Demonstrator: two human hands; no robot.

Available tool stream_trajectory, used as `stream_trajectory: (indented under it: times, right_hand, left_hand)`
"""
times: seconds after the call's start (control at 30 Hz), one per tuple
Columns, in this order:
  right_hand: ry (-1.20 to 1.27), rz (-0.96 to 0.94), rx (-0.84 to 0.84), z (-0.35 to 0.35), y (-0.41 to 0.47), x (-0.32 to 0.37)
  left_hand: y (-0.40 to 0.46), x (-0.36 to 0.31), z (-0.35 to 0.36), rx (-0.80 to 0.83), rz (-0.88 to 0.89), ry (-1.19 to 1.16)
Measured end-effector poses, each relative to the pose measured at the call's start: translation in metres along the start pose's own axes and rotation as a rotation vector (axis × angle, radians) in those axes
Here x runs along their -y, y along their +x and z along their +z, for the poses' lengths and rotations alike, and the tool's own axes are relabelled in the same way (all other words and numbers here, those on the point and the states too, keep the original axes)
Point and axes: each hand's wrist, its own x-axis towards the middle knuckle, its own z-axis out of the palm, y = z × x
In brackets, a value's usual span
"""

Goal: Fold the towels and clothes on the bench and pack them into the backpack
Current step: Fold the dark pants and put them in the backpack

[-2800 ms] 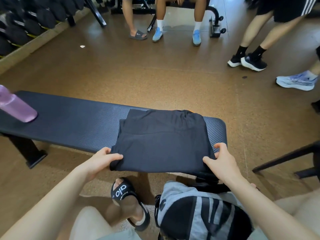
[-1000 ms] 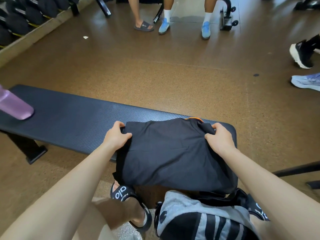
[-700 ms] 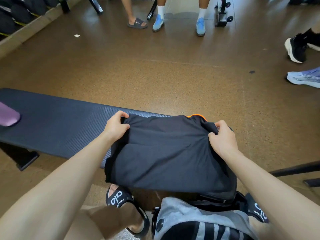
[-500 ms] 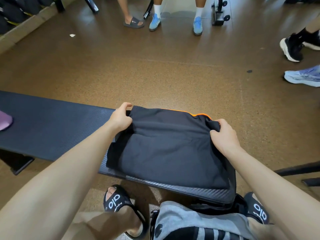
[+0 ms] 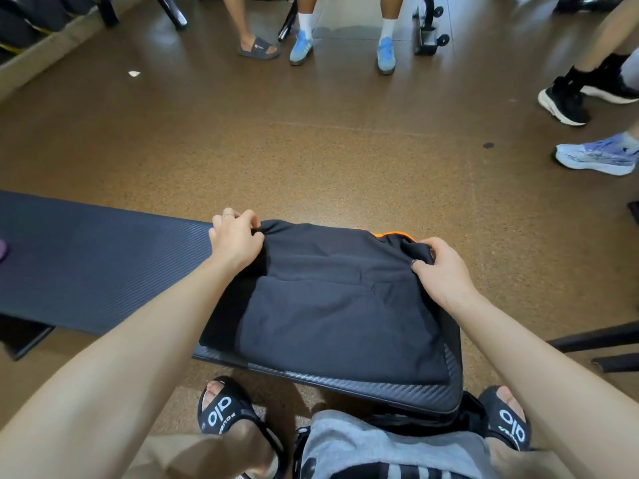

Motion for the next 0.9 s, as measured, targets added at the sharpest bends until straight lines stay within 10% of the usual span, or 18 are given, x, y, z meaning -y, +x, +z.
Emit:
stream_trajectory:
  times: [0.37,0.57,0.9]
  right_hand:
    - [0.010,0.026,-0.028,0.007,0.000,0.005]
    - [-0.080,0.070,-0.005,0.010,0.008,-0.002]
    - [-0.021,0.092,-0.038,0.010,0.007,-0.005]
  left_hand:
    - [-0.029,0.034,-0.028,0.125,-0.204,-0.411]
    - [-0.039,0.031,-0.024,0.378,-0.205,-0.318]
    - [-0.077,0.042,-0.040,0.341,-0.200,-0.334]
